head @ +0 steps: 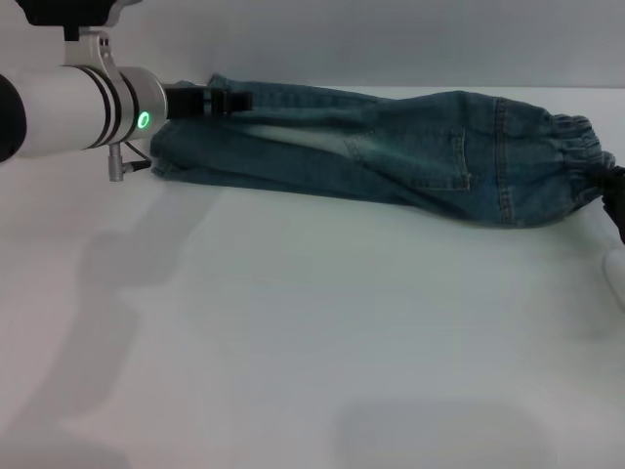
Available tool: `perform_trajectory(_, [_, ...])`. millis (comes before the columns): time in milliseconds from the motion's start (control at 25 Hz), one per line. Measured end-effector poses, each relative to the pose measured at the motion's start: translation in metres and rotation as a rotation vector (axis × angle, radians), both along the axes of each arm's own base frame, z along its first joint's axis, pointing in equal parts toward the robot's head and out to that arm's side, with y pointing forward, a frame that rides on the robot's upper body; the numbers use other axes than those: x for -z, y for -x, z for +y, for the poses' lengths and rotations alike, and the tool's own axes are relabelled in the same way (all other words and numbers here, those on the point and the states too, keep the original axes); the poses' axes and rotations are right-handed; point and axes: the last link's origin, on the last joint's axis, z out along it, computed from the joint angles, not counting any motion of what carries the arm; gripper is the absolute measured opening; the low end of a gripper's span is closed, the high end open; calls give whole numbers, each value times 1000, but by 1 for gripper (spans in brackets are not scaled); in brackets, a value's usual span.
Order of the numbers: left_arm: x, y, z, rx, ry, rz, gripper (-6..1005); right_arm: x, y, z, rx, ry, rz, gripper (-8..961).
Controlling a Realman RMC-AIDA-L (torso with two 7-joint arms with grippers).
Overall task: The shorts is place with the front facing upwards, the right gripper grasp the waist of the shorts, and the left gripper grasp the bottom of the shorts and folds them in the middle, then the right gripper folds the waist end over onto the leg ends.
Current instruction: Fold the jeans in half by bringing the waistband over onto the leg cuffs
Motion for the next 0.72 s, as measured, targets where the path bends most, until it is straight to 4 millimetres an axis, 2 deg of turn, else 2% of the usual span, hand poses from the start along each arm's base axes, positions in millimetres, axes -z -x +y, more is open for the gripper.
perform_trajectory(40, [0,0,0,2,0,-1,810,-1,1,0,-8,-4,-4,89])
perform_trajectory(120, [2,-2,0,10,1,-1,810,-3,4,-1,-33,-15,-4,89])
perform_trajectory(360, [11,-8,-3,48,9,-4,810,-17,29,-2,-215,-67,56,89])
perform_trajectory(440, [16,-10,-5,63,7,-17,810,-23,45,3,-302,-75,92,88])
perform_trajectory(480, [19,-12,-6,73,5,-21,810,-23,45,3,-302,-75,92,88])
perform_trajectory(600, [24,-16,-7,100,-4,-28,810,-29,64,11,-398,-59,108,88])
perform_trajectory(640, [27,-18,-8,111,-5,-30,810,-33,76,16,-451,-42,113,88])
perform_trajectory(720, [31,-19,-10,125,-5,-31,810,-35,81,19,-471,-37,115,88])
